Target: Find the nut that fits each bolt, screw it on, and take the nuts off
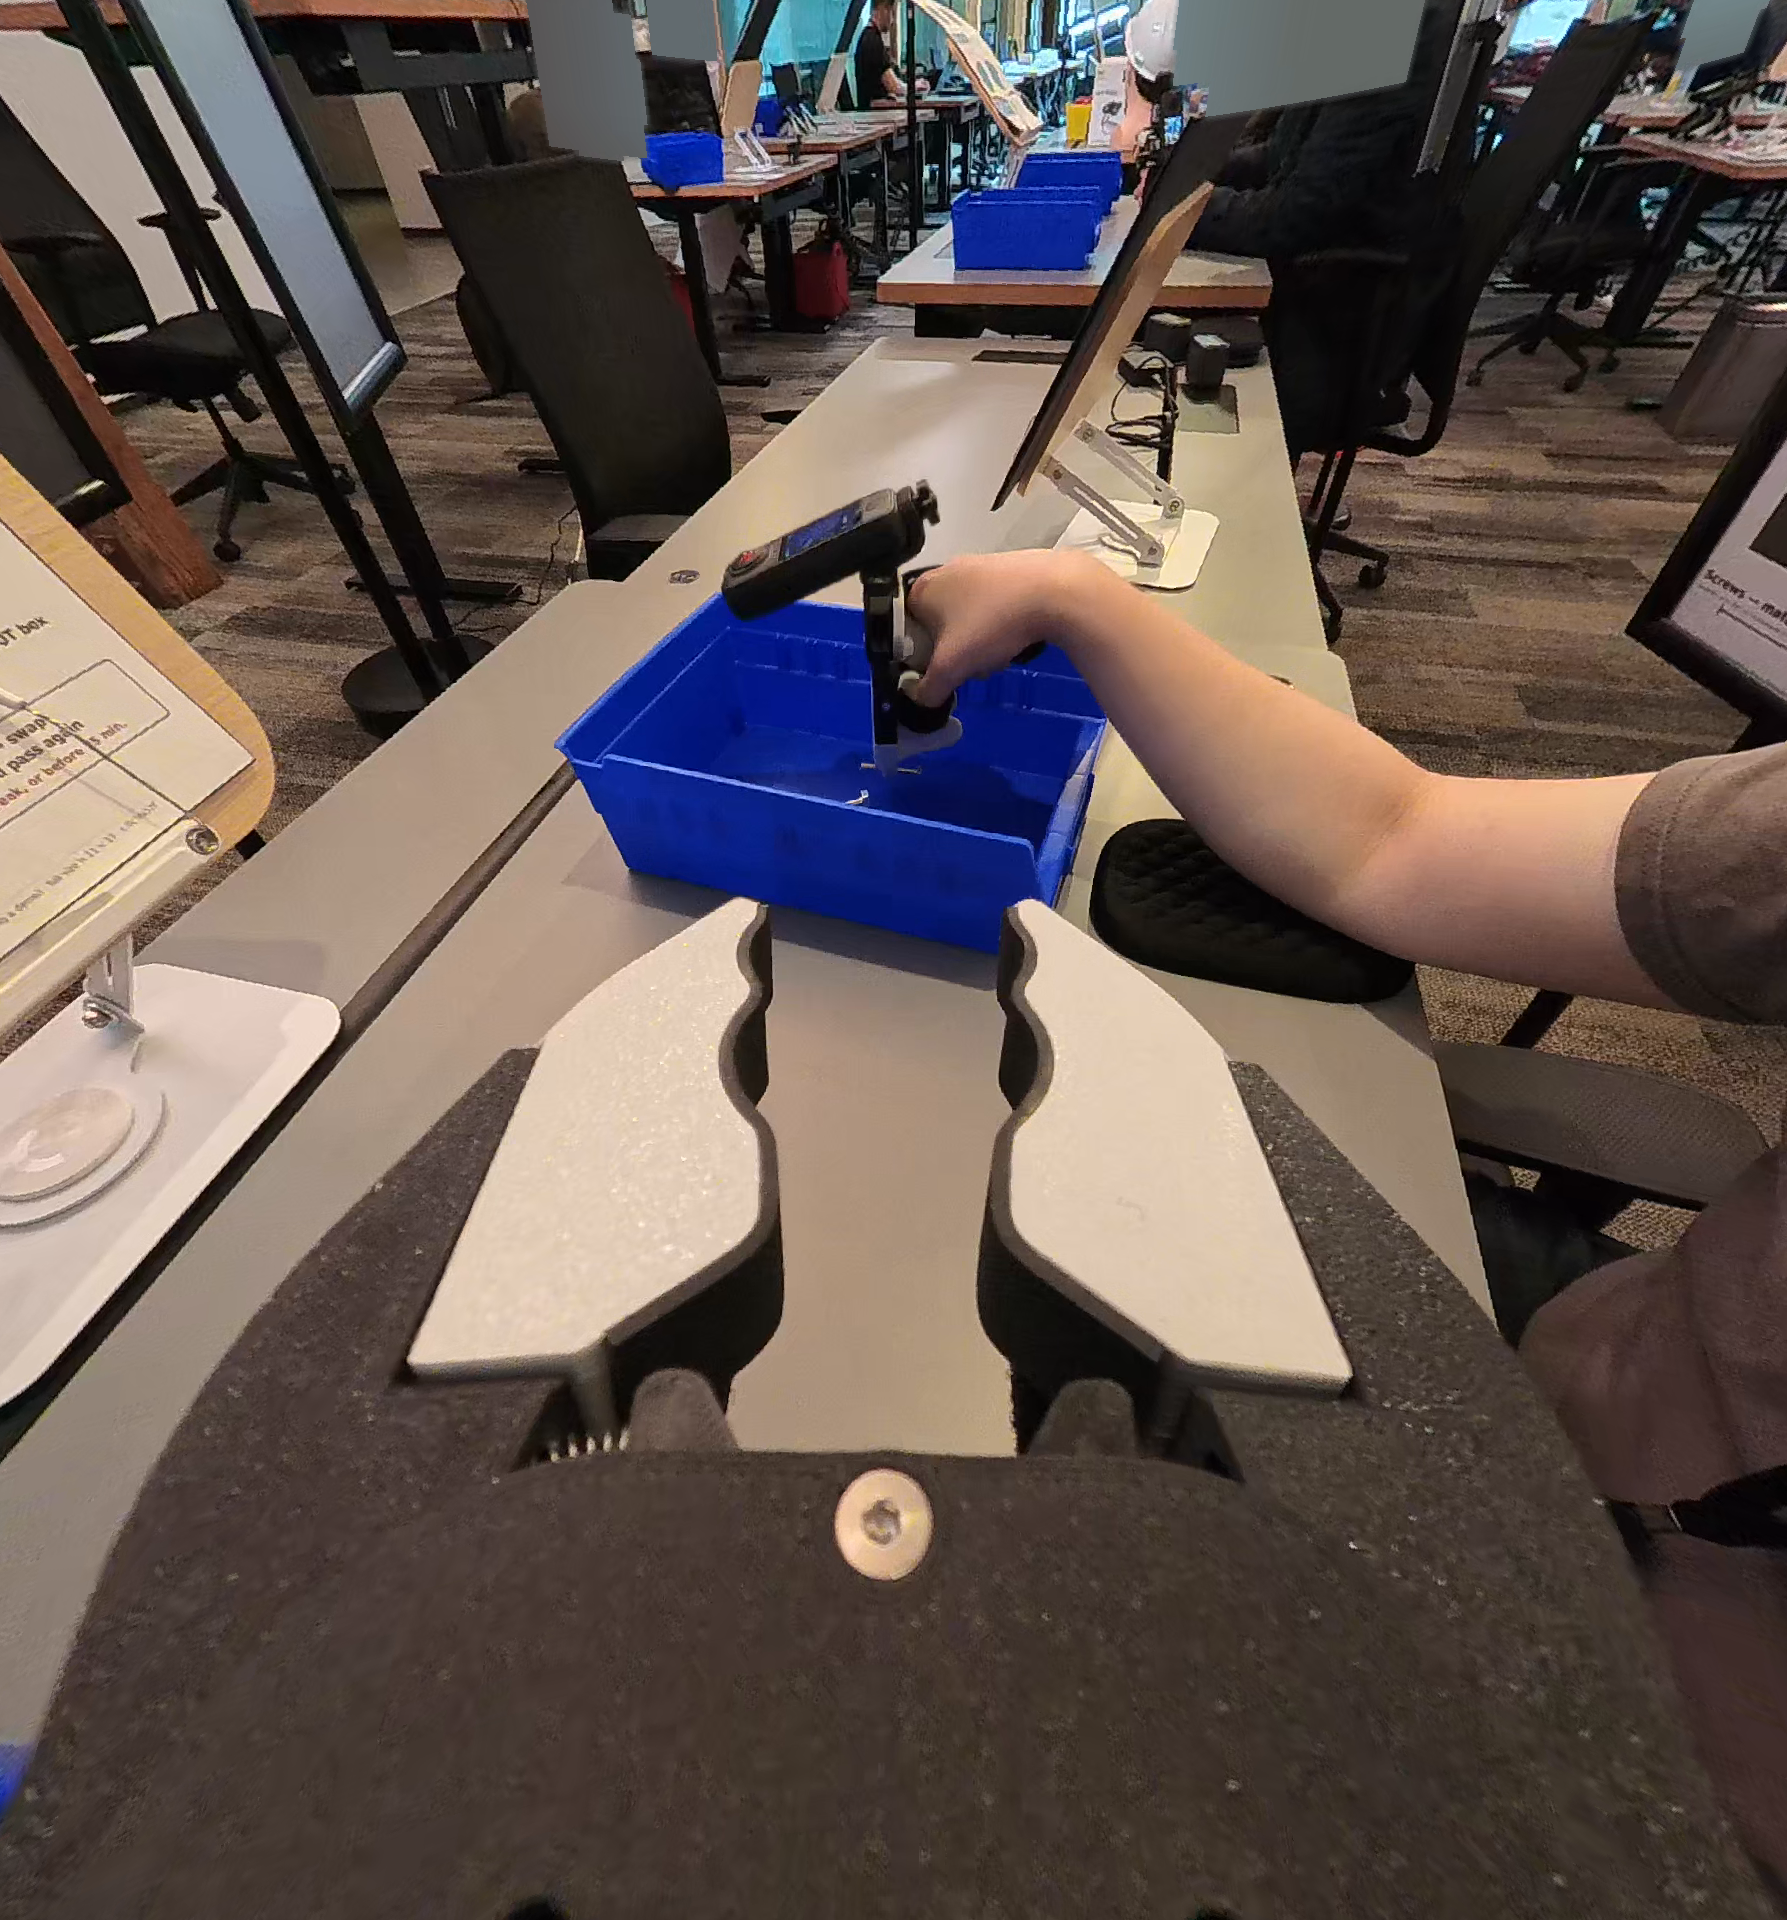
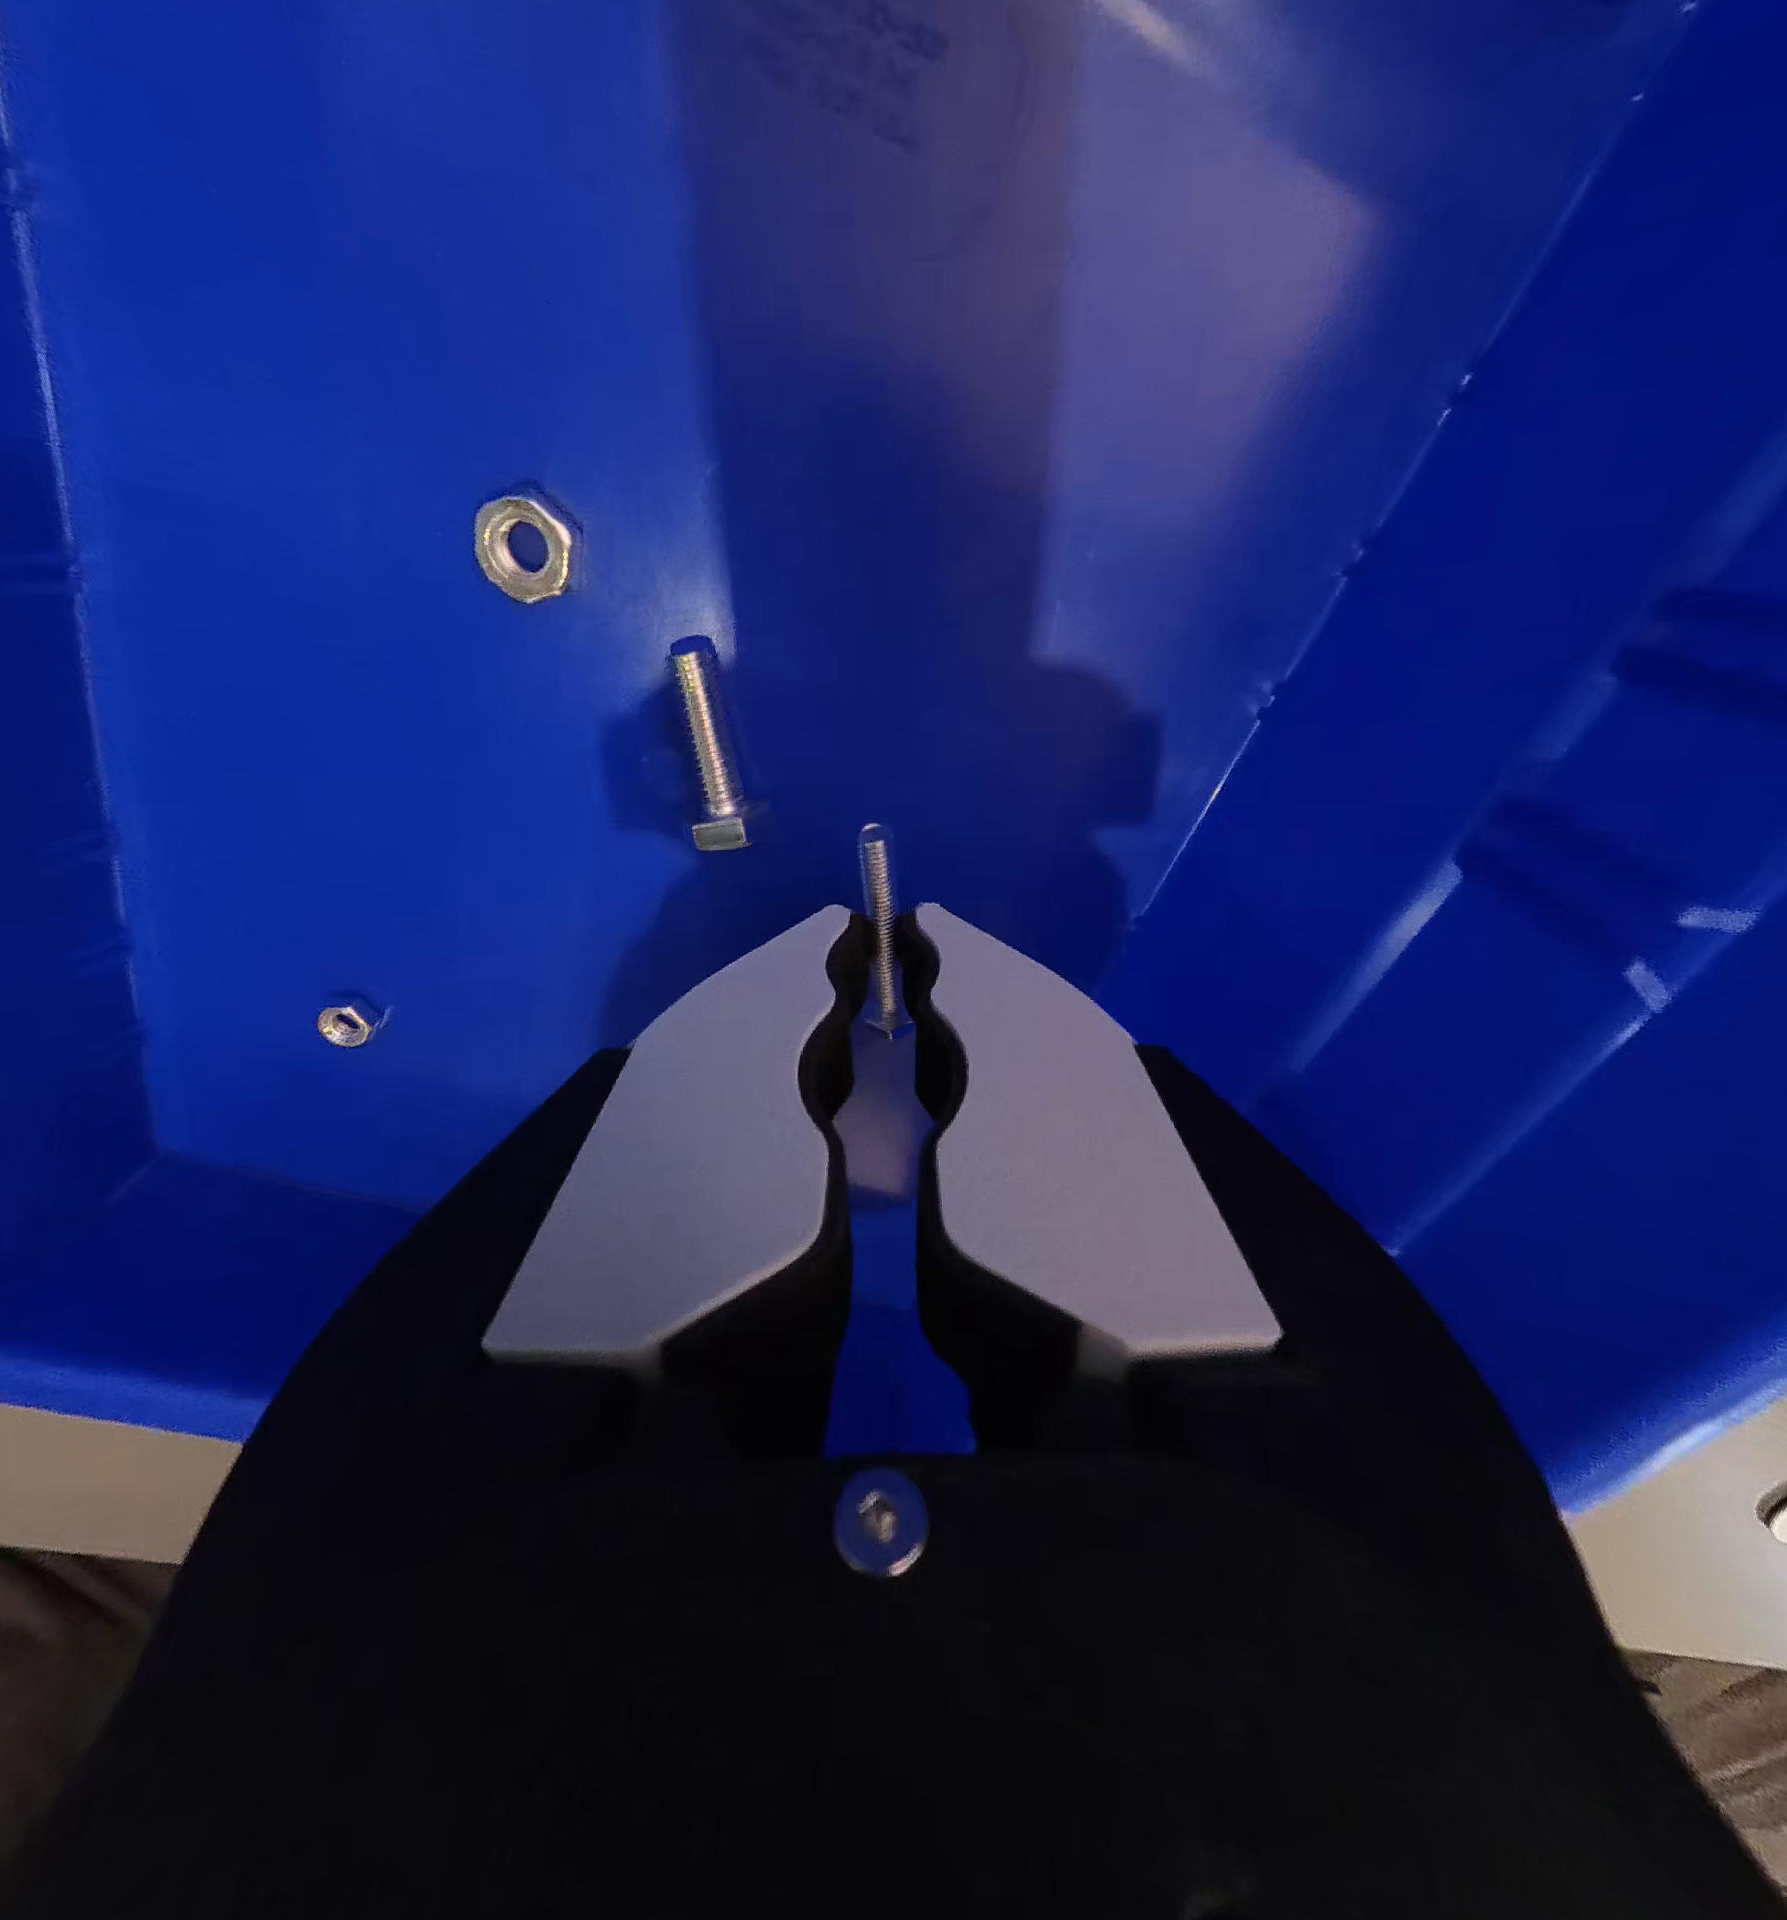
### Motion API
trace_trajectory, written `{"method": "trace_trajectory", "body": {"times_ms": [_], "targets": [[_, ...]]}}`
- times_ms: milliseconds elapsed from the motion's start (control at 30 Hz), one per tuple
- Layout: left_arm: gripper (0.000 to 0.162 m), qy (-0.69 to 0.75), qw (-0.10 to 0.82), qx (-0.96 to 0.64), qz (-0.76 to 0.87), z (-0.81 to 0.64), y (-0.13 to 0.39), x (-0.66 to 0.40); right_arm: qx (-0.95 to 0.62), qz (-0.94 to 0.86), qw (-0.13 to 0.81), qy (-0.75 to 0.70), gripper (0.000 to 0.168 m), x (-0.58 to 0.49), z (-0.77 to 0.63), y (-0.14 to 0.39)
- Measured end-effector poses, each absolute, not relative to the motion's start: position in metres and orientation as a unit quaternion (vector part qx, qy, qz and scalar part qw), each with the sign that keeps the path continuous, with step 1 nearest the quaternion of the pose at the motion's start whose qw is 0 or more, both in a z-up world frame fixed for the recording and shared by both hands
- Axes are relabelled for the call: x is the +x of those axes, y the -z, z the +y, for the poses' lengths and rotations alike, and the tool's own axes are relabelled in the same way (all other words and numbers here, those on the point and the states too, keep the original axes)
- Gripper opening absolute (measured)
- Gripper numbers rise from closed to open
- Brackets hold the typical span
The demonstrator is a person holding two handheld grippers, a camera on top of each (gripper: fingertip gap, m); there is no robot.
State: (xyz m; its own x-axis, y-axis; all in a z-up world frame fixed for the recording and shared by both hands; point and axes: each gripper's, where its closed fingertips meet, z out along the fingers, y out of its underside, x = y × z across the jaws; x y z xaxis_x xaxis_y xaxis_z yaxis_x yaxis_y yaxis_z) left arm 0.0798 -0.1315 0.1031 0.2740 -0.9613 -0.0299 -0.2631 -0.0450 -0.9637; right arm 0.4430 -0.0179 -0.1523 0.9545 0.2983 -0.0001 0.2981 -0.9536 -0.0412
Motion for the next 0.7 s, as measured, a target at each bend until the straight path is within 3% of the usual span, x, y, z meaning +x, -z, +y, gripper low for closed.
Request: {"method": "trace_trajectory", "body": {"times_ms": [200,367,500,700], "targets": [[0.041,0.359,0.481,-0.634,0.488,-0.133,-0.106,0.068,-0.986,-0.160,0.046,0.011,0.023,0.445,-0.015,0.140],[0.038,0.272,0.485,-0.696,0.454,-0.109,-0.102,0.009,-0.963,-0.179,0.203,-0.003,0.023,0.423,-0.003,0.063],[0.032,0.177,0.435,-0.798,0.379,-0.086,-0.072,-0.065,-0.923,-0.208,0.323,-0.019,0.022,0.394,0.003,0.007],[0.017,0.105,0.344,-0.907,0.219,-0.050,-0.017,-0.148,-0.900,-0.245,0.360,0.000,0.022,0.371,0.005,-0.008]]}}
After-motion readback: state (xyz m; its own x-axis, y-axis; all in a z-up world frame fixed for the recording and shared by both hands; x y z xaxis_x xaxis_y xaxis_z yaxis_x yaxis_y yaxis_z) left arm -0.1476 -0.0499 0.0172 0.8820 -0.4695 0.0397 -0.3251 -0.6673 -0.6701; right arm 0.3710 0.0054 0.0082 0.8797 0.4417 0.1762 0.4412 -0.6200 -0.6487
